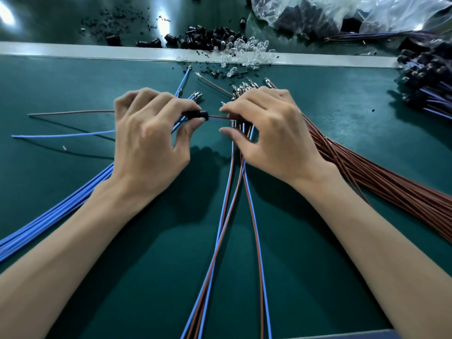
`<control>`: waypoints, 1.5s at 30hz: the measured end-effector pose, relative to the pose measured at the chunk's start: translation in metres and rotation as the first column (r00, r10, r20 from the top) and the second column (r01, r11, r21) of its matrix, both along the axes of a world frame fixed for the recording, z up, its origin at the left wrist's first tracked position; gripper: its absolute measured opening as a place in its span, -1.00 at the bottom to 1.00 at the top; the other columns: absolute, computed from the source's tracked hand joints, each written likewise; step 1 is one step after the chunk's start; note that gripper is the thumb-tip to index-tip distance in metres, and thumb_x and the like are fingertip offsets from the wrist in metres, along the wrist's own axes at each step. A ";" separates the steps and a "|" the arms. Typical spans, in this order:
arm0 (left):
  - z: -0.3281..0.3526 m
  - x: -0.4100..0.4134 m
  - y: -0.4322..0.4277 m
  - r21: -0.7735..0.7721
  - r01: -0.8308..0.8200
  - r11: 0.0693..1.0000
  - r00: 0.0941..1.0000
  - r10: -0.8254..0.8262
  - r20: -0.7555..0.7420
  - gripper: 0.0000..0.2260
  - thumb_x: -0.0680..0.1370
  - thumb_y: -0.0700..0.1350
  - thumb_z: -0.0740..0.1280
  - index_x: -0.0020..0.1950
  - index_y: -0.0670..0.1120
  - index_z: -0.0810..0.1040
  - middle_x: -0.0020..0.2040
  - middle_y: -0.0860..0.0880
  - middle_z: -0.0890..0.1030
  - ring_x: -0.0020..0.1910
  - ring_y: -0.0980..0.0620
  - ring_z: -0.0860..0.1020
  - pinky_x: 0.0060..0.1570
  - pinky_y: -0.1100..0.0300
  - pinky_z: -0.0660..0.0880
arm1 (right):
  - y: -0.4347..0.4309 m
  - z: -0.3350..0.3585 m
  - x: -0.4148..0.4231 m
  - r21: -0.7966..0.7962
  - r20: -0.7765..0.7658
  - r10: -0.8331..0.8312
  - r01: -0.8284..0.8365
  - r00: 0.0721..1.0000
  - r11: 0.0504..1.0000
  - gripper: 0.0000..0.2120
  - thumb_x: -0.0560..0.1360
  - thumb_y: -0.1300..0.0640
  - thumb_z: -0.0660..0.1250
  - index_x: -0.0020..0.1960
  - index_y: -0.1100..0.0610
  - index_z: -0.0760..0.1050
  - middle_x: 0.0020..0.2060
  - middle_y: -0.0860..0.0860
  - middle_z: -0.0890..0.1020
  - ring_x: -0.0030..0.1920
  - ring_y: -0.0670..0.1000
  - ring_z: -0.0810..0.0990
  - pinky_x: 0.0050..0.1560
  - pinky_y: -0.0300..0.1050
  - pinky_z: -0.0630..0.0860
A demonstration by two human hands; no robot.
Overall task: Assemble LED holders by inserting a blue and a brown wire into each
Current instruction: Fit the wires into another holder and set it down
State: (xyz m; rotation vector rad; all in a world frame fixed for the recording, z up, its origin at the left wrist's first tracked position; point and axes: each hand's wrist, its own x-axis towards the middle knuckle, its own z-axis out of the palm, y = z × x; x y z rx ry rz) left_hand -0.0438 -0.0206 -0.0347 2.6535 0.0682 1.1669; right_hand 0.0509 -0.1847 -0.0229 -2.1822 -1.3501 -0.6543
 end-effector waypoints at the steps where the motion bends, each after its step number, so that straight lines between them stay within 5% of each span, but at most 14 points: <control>1: 0.000 0.000 0.001 -0.006 -0.008 1.000 1.000 0.008 -0.003 -0.85 0.57 -0.06 0.33 -0.02 -0.12 0.63 -0.13 -0.03 0.65 -0.11 -0.13 0.54 0.08 0.01 0.27 | -0.002 0.000 0.002 0.009 -0.006 -0.007 0.007 1.000 1.000 -0.86 0.44 0.17 0.41 -0.03 0.19 0.64 -0.15 0.06 0.65 -0.08 0.13 0.62 0.05 0.07 0.46; 15: -0.004 0.004 -0.004 -0.113 0.251 0.961 0.963 -0.260 -0.068 -0.85 0.57 -0.21 0.31 0.03 -0.28 0.60 -0.13 -0.15 0.62 -0.18 -0.14 0.54 -0.13 0.06 0.48 | 0.009 -0.002 -0.005 0.118 0.102 0.063 -0.075 0.993 0.990 -0.93 0.49 0.25 0.40 -0.12 0.24 0.65 -0.29 0.10 0.63 -0.24 0.14 0.61 -0.06 0.03 0.48; 22: -0.005 0.004 -0.001 -0.147 0.170 0.974 0.978 -0.185 -0.095 -0.77 0.55 -0.08 0.34 0.02 -0.25 0.62 -0.12 -0.14 0.65 -0.15 -0.15 0.59 -0.08 -0.04 0.52 | 0.006 -0.002 -0.003 0.116 0.069 0.052 -0.059 0.996 0.992 -0.96 0.44 0.25 0.44 -0.14 0.22 0.64 -0.28 0.06 0.65 -0.22 0.12 0.62 -0.04 0.01 0.46; 28: -0.006 0.007 -0.001 -0.123 0.225 0.967 0.963 -0.240 -0.127 -0.75 0.56 -0.09 0.31 -0.02 -0.28 0.61 -0.16 -0.16 0.63 -0.20 -0.14 0.56 -0.11 0.10 0.44 | 0.008 -0.003 -0.002 0.124 0.075 0.098 -0.107 0.992 0.987 -0.98 0.44 0.30 0.43 -0.16 0.25 0.63 -0.32 0.09 0.62 -0.27 0.13 0.60 -0.06 0.02 0.49; 35: -0.008 0.008 0.000 -0.176 0.313 0.934 0.931 -0.338 -0.137 -0.77 0.60 -0.11 0.28 0.01 -0.26 0.60 -0.19 -0.08 0.57 -0.26 0.13 0.35 -0.18 0.25 0.39 | 0.011 -0.004 -0.004 0.131 0.075 0.153 -0.162 0.985 0.978 -0.96 0.43 0.38 0.43 -0.18 0.29 0.61 -0.35 0.10 0.61 -0.29 0.12 0.57 -0.14 -0.03 0.51; 41: -0.007 0.009 0.001 -0.202 0.324 0.924 0.929 -0.351 -0.117 -0.77 0.61 -0.13 0.21 0.06 -0.24 0.58 -0.15 -0.05 0.57 -0.26 0.08 0.41 -0.18 0.22 0.42 | 0.003 0.002 -0.001 0.006 -0.154 0.167 -0.168 0.974 0.986 -0.81 0.40 0.26 0.42 0.00 0.27 0.59 -0.15 0.08 0.65 -0.12 0.12 0.61 0.02 0.07 0.51; 45: -0.007 0.010 0.001 -0.182 0.224 0.957 0.962 -0.247 -0.115 -0.83 0.59 -0.16 0.24 -0.01 -0.23 0.58 -0.17 -0.11 0.59 -0.29 -0.09 0.49 -0.22 0.11 0.44 | 0.019 0.018 0.017 0.162 -0.404 0.118 -0.056 0.907 0.985 -0.81 0.43 0.31 0.30 0.02 0.28 0.59 -0.13 0.07 0.65 -0.13 0.00 0.61 -0.01 -0.25 0.51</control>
